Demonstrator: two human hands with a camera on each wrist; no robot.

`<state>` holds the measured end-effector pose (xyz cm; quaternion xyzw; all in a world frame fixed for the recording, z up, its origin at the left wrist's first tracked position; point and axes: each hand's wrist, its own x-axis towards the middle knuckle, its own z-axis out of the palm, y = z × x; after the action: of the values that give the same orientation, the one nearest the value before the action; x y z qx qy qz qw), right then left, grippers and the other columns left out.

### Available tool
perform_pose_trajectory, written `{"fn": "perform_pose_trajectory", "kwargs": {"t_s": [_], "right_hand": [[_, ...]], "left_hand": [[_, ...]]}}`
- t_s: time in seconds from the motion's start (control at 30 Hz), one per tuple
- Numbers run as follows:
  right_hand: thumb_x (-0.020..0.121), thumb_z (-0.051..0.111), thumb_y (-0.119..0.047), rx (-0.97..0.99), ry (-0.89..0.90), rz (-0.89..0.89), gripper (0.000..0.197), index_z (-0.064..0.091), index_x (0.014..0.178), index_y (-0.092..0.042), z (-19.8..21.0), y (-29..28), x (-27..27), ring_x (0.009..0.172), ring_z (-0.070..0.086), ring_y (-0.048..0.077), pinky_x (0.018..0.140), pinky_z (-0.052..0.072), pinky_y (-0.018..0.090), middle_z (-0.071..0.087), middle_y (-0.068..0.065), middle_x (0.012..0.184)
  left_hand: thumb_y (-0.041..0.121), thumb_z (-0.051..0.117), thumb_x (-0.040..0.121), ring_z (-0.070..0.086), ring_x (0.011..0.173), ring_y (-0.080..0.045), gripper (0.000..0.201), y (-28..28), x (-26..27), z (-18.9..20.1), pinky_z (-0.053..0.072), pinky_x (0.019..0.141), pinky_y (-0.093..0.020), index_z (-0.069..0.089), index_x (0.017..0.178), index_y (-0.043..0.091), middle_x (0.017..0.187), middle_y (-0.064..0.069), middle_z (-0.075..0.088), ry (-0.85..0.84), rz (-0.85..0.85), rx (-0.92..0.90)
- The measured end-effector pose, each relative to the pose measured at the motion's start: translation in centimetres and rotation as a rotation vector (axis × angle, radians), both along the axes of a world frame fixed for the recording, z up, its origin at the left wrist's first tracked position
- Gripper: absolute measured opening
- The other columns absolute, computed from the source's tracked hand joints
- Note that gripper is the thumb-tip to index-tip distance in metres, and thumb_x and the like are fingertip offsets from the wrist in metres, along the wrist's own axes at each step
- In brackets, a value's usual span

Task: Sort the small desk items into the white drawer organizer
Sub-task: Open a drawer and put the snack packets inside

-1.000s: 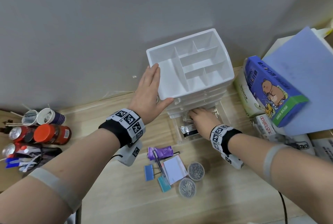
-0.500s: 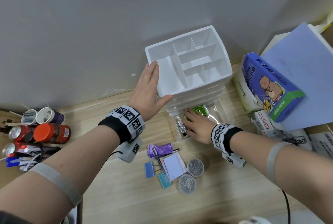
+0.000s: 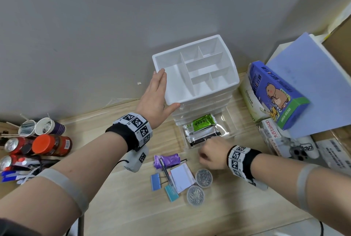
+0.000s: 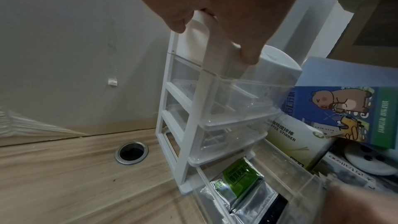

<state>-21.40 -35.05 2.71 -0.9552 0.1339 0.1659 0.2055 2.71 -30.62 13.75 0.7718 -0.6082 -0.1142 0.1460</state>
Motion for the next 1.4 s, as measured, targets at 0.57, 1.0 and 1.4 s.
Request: {"fn": "perform_pose_trajectory", "kwargs": {"t_s": [0.57, 1.0, 1.4], "right_hand": [[0.088, 0.057, -0.027, 0.045, 0.107, -0.303, 0.036, 0.053, 0.121, -0.015, -1.7, -1.0, 2.4, 0.087, 0.065, 0.031, 0.072, 0.053, 0.036, 0.067, 0.010, 0.105], [0.083, 0.066, -0.030, 0.156, 0.084, -0.233, 0.043, 0.053, 0.121, -0.014, -1.4, -2.6, 3.0, 0.100, 0.062, 0.033, 0.080, 0.054, 0.042, 0.058, 0.010, 0.116], [0.073, 0.077, -0.052, -0.071, 0.320, 0.266, 0.078, 0.034, 0.133, -0.028, -1.6, 11.1, -1.4, 0.121, 0.032, 0.040, 0.083, 0.049, 0.053, 0.024, 0.019, 0.142]], "left_hand": [[0.044, 0.063, 0.092, 0.006, 0.154, -0.027, 0.094, -0.1, 0.0, 0.0, 0.020, 0.124, -0.038, 0.010, 0.156, -0.001, 0.166, -0.011, 0.006, -0.008, 0.001, 0.010], [0.045, 0.061, 0.093, 0.004, 0.155, -0.025, 0.093, 0.0, 0.2, -0.3, 0.018, 0.125, -0.041, 0.008, 0.156, 0.001, 0.167, -0.010, 0.002, -0.007, -0.018, -0.010], [0.045, 0.061, 0.093, 0.012, 0.153, -0.023, 0.088, 0.4, 0.1, -0.7, 0.025, 0.121, -0.041, 0.012, 0.156, 0.008, 0.168, -0.006, -0.006, 0.045, -0.032, -0.038]]}}
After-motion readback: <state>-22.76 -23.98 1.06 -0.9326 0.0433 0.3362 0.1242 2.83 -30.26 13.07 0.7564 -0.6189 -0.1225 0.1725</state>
